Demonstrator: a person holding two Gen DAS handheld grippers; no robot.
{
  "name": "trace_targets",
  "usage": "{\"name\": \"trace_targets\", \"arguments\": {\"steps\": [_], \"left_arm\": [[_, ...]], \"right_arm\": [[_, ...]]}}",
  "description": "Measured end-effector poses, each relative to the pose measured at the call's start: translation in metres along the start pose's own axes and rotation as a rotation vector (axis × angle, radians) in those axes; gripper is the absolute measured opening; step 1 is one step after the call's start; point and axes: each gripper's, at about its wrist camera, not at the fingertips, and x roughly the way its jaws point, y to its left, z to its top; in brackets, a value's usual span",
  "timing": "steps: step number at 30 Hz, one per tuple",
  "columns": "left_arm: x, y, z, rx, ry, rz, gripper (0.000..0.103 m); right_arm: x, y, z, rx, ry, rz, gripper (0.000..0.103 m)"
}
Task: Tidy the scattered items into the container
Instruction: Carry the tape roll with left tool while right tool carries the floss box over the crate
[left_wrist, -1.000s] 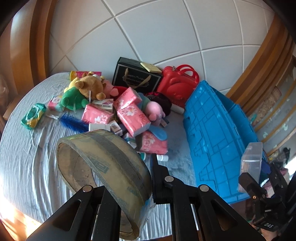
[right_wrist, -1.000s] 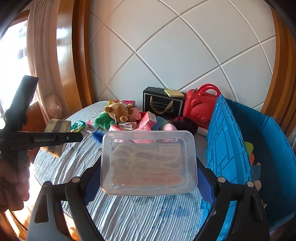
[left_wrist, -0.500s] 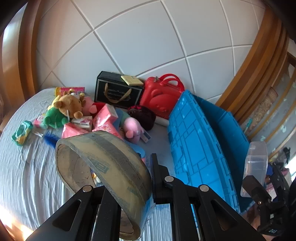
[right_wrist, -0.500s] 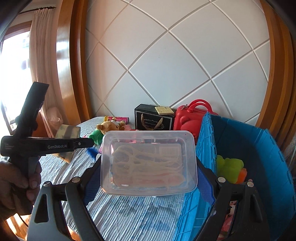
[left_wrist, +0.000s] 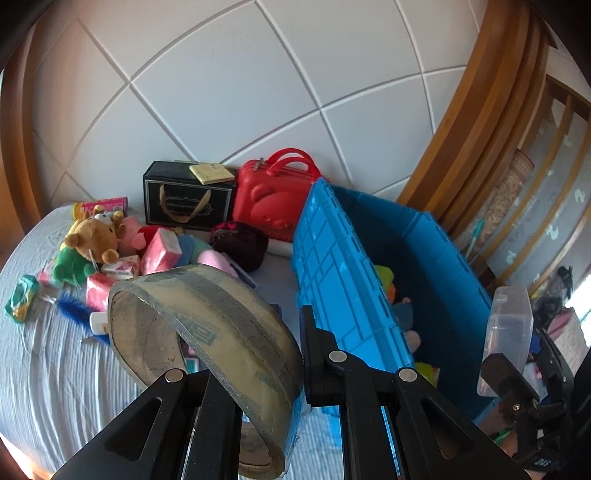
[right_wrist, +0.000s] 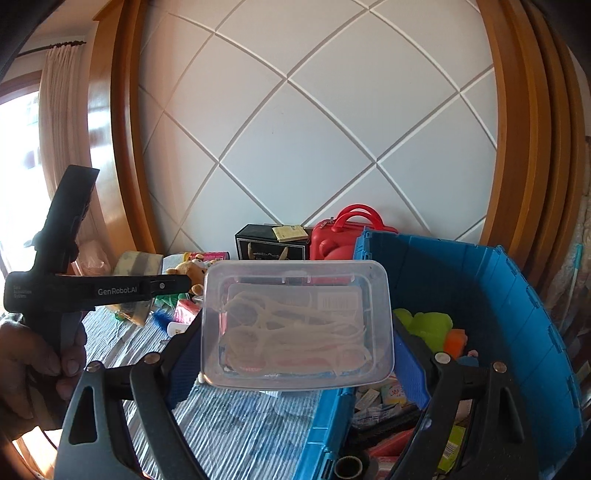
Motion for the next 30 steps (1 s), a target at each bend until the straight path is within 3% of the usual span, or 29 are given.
{"name": "trace_targets", "arguments": {"steps": [13,30], "left_arm": [[0.038,-0.077,0.021,0.121,0.034,-0.140,0.009],[0.076,-0.190,0.029,0.308,0.091,-0.270,0.009]], "right_arm": [[-0.022,-0.060,-0.009,0.084,0.004,-0.166,0.088],[-0.035,-0.137,-0.030,0.206,0.024,-0.300,0.088]]}}
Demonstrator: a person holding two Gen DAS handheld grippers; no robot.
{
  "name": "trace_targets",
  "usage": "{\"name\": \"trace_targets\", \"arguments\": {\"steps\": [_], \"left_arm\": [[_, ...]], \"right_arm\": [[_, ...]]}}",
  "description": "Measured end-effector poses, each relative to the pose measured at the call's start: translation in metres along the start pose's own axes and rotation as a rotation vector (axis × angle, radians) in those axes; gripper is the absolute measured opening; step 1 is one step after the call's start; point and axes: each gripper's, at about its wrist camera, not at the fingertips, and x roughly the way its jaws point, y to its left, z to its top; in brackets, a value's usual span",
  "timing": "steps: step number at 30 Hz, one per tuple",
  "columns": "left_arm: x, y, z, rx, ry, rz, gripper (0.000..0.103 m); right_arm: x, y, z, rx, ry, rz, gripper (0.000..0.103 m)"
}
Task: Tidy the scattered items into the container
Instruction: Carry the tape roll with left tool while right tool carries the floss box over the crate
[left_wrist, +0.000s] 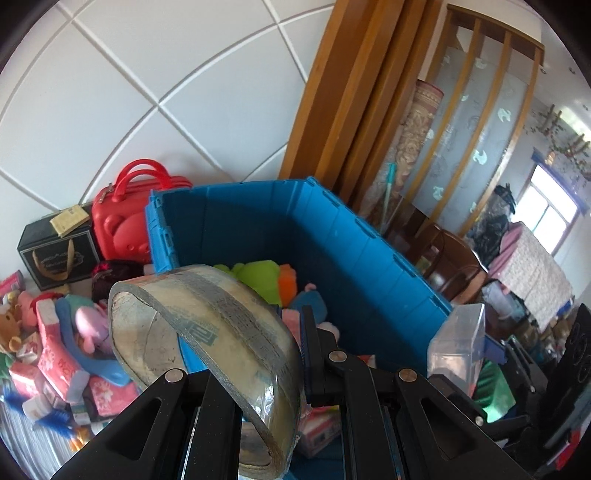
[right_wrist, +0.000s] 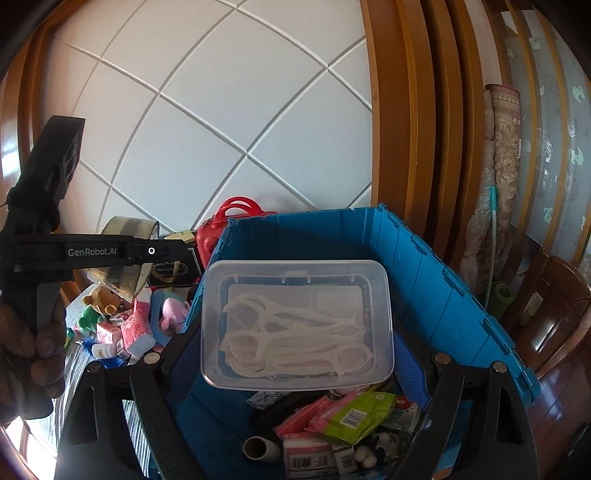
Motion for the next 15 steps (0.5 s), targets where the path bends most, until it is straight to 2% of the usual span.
{"name": "trace_targets", "arguments": {"steps": [15], "left_arm": [[0.056,-0.053,0.009,0.080,0.096,-0.080,0.009]], "right_arm": [[0.012,-0.043,0.002,0.051,0.019,-0.068,0.088]]}}
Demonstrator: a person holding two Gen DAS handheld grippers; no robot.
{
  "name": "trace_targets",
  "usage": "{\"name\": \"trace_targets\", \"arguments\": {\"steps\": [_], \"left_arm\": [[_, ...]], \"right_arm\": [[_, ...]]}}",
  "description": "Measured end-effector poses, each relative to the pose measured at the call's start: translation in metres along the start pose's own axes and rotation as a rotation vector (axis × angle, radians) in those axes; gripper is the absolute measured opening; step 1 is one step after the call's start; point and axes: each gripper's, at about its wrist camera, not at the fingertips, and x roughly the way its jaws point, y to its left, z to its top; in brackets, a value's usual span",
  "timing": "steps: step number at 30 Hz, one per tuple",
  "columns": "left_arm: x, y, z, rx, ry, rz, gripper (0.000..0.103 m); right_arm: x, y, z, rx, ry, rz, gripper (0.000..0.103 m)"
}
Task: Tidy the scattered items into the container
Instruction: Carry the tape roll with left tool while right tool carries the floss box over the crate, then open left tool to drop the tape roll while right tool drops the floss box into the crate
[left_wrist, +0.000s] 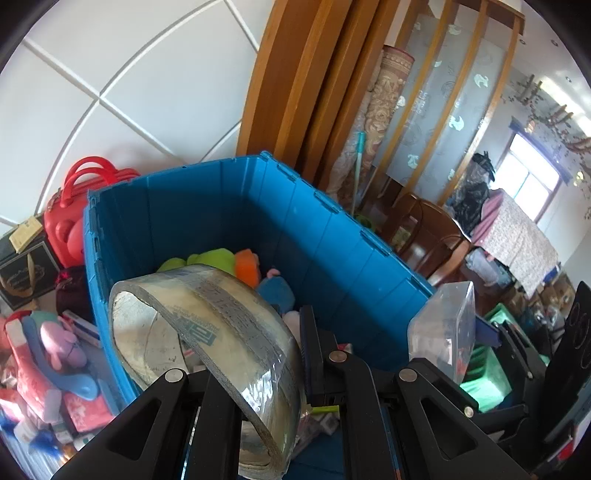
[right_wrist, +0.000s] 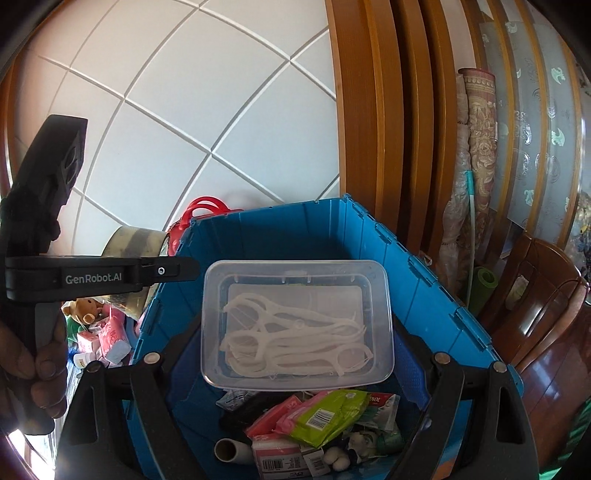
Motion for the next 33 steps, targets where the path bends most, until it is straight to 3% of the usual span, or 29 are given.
{"name": "trace_targets", "arguments": {"steps": [15,28,31,33], "left_arm": [[0.046,-0.012,0.015,0.028,0.068,-0.046,0.009],[0.080,-0.016,0.025,0.035,0.105,-0.073,0.009],[0.084,-0.016,0.026,0.028,0.105,-0.070,0.013],[0.085,-0.014,0.028,0.019,0.106,-0.064,0.022]], "right_arm": [[0.025,-0.028,-0.001,0.022,0.049,-0.097,0.087],[0.041,-0.045,0.000,0.042,0.076,-0.123,0.087],[0.043,-0.047,0.000,0.039,0.074,-0.119,0.088],[0.045,-0.047,0.000,0.029,0.081,-0.120,0.088]]}}
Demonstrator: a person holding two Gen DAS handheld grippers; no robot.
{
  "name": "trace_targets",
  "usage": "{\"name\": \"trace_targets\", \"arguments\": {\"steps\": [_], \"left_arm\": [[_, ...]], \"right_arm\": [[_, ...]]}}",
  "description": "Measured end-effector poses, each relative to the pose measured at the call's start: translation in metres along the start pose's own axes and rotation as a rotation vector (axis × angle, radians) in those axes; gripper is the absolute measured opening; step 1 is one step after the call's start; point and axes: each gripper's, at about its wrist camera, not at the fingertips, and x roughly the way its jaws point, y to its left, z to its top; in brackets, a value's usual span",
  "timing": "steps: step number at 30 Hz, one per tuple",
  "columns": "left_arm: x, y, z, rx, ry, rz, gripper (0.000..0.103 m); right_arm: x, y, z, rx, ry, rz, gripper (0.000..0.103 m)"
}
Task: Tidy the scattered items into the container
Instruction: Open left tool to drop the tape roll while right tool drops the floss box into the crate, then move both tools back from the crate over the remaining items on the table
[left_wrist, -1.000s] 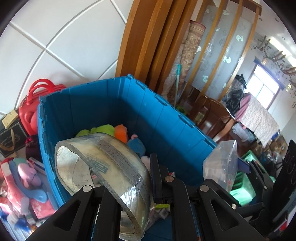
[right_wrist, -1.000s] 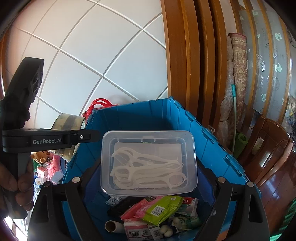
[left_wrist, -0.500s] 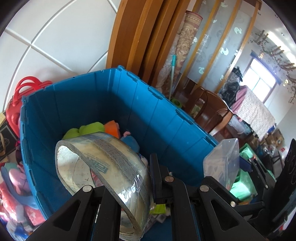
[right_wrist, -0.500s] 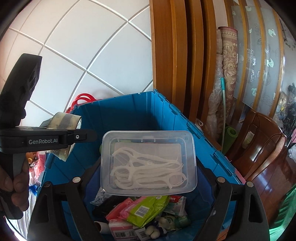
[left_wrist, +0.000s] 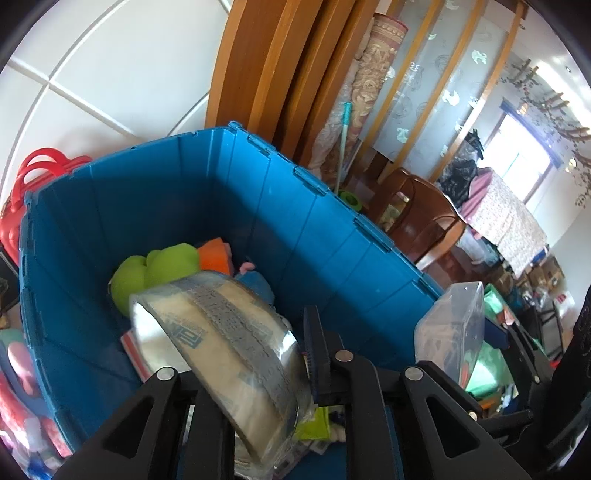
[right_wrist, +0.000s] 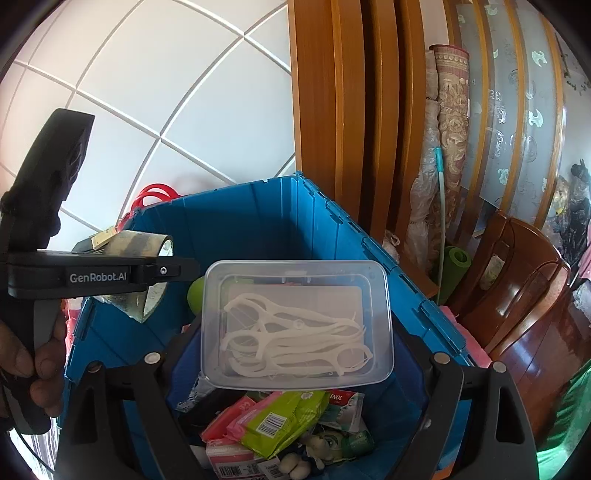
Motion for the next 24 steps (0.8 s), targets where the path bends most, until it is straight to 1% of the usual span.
{"name": "trace_targets", "arguments": {"steps": [1,2,3,4,5,7,10,16,24], "left_arm": [[0.001,0.002,0.001,-0.009,0.002,-0.004,0.027],[0.002,0.003,0.002,-0.019,0.007,-0.006,0.044],[0.003,0.006,0.002,-0.033,0.012,-0.013,0.066],[0.003,0.008,0.002,-0.045,0.009,-0.014,0.076],[0.002,0.010,0.002,-0.051,-0.002,-0.007,0.082],[0.000,0.012,0.002,-0.048,-0.012,-0.006,0.082],[-0.005,0.013,0.003,-0.041,-0.035,0.006,0.082],[-0.014,0.021,0.003,-0.057,-0.053,0.013,0.082],[-0.033,0.037,-0.004,-0.104,-0.082,0.027,0.082]], "right_arm": [[0.000,0.000,0.000,0.000,-0.002,0.001,0.088],[0.000,0.000,0.000,-0.001,-0.004,0.002,0.088],[0.001,0.001,0.001,-0.002,-0.002,0.006,0.088],[0.003,0.001,0.001,0.000,0.003,0.010,0.089],[0.004,0.001,0.002,-0.001,0.007,0.009,0.090],[0.004,0.002,0.002,-0.009,-0.006,-0.007,0.103],[0.004,0.003,0.004,-0.010,-0.009,-0.006,0.103],[0.004,0.004,0.005,-0.001,-0.013,-0.004,0.103],[-0.001,0.012,0.006,-0.004,-0.019,0.018,0.103]]}}
